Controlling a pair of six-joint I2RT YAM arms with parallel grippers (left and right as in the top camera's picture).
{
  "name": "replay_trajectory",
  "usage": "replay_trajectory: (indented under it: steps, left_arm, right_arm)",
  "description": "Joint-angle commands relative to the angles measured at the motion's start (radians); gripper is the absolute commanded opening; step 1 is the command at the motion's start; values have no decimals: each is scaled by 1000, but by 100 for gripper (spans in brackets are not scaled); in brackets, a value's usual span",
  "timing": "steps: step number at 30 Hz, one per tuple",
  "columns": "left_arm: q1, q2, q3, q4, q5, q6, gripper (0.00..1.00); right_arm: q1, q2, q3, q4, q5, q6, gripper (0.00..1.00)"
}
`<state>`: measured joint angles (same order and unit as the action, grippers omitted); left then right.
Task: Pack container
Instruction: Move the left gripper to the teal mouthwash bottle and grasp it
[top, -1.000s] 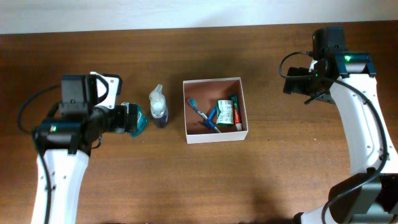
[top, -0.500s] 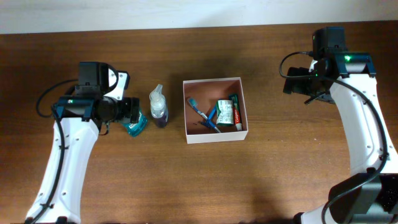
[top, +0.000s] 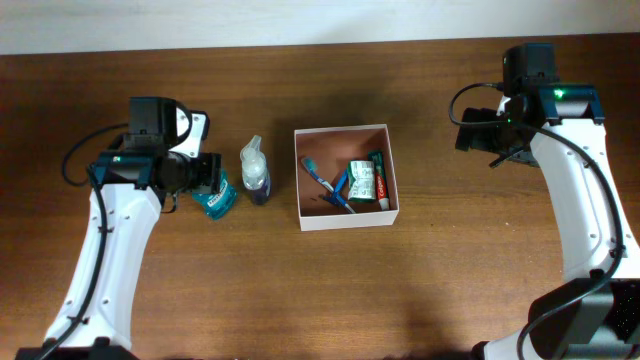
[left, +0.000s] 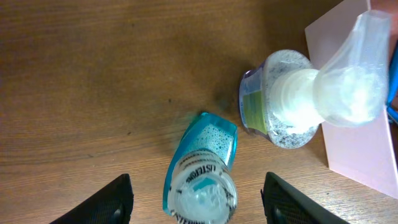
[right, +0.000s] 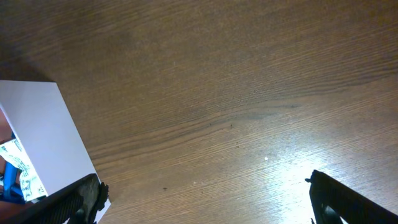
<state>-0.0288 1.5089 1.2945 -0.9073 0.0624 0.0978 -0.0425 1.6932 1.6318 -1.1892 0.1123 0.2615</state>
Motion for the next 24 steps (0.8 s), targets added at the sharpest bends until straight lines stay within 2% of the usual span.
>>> replay_trajectory:
  steps: [1, 5, 24]
  left_arm:
    - [-1, 17, 18, 9, -6, 9, 63]
    - [-1, 17, 18, 17, 2, 9, 54]
    - [-1, 17, 17, 13, 2, 8, 54]
  right_arm:
    - [-4, -10, 8, 0, 13, 1, 98]
    - [-4, -10, 8, 0, 13, 1, 99]
    - [-4, -10, 8, 0, 13, 1, 98]
